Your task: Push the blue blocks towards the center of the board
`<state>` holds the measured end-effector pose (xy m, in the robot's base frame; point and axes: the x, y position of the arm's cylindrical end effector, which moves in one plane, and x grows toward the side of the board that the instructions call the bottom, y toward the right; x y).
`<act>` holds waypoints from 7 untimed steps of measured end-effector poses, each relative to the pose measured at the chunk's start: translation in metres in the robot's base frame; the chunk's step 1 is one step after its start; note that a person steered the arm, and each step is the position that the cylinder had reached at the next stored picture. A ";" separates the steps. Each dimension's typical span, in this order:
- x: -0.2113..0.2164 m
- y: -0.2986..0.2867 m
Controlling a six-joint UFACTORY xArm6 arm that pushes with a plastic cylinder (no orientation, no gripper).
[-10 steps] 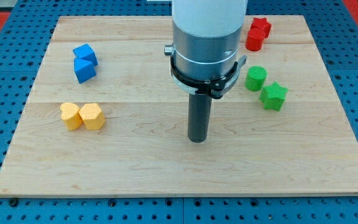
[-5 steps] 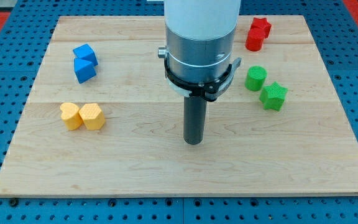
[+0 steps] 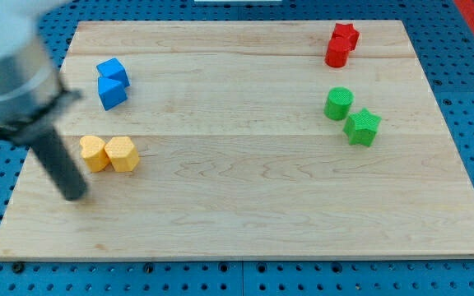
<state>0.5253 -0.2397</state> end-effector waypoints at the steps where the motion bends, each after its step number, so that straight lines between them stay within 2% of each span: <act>1: -0.078 -0.012; 3: -0.164 0.025; 4: -0.166 0.104; 5: -0.145 0.169; 6: -0.141 0.164; 7: -0.149 0.081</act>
<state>0.3760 -0.1584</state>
